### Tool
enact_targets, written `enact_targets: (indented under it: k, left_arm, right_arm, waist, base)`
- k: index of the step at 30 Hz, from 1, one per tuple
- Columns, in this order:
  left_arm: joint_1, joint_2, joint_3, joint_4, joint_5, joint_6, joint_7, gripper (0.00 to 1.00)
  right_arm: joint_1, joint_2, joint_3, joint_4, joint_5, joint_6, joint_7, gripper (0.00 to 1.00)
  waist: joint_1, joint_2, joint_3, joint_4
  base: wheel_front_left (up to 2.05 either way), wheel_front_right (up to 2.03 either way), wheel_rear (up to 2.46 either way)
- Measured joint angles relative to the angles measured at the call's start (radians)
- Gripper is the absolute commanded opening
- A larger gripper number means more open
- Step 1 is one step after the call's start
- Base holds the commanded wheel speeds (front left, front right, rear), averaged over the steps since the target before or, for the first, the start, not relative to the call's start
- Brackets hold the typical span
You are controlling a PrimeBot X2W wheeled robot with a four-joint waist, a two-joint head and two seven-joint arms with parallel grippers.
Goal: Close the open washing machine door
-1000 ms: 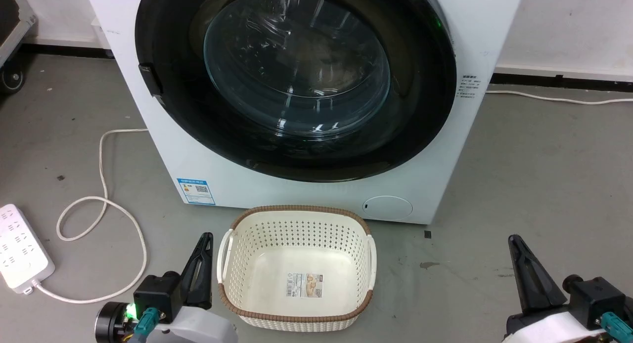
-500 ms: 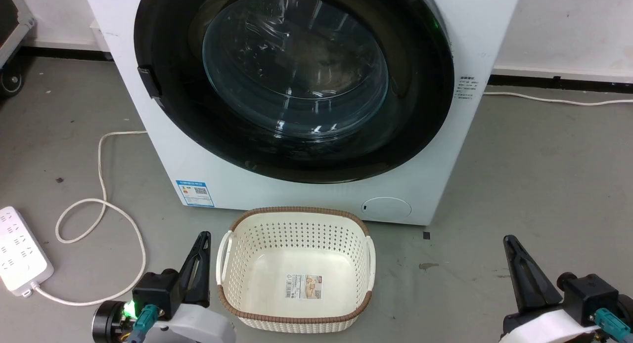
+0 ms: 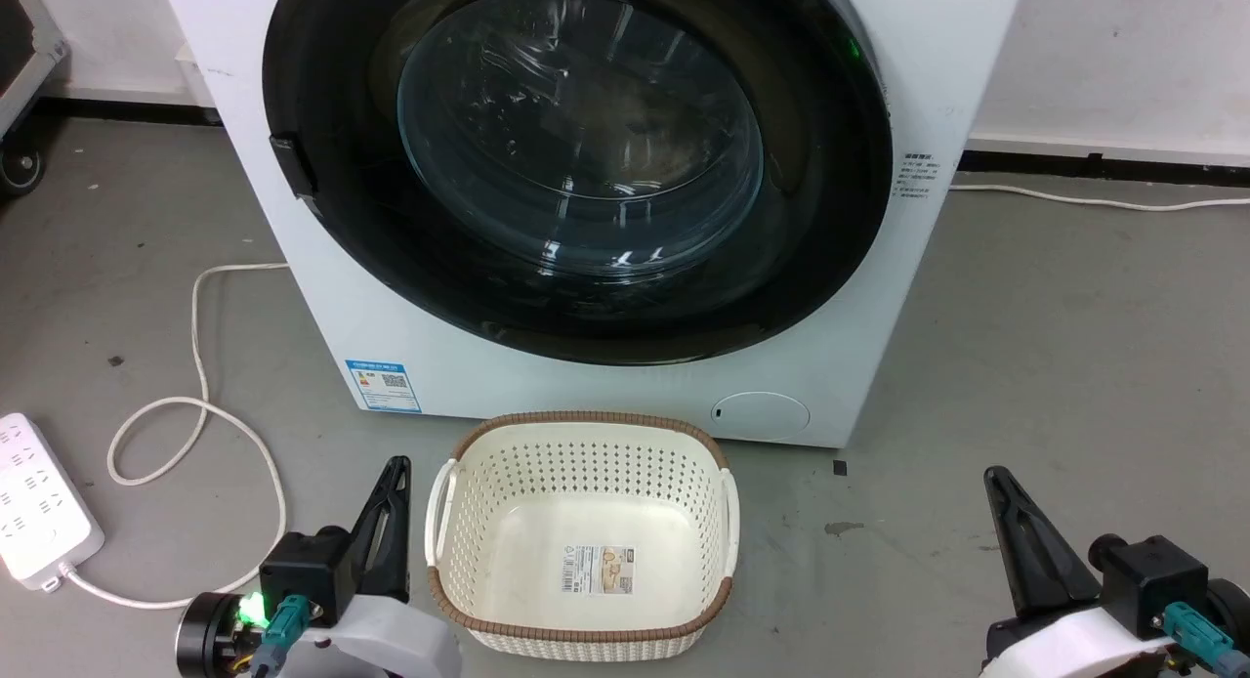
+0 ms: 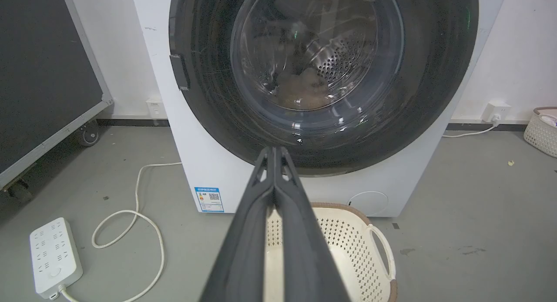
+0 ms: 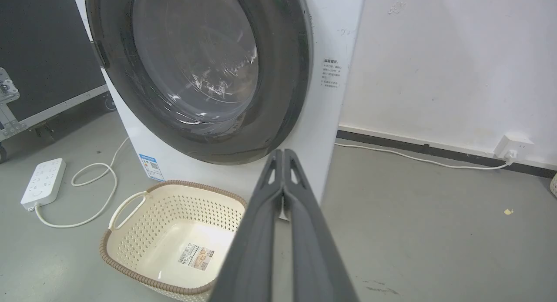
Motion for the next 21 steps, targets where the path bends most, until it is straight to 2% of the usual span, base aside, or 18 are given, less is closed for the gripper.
enact_targets:
  k: [21]
  left_arm:
    - [0.000,0.000,0.007,-0.027,0.017,0.017,0.045,0.00]
  right_arm:
    - [-0.009,0.000,0.019,-0.007,-0.010,0.000,0.046,0.00]
  waist:
    - [0.0000,0.0000,-0.008,-0.006]
  base:
    - [0.00,0.00,0.00]
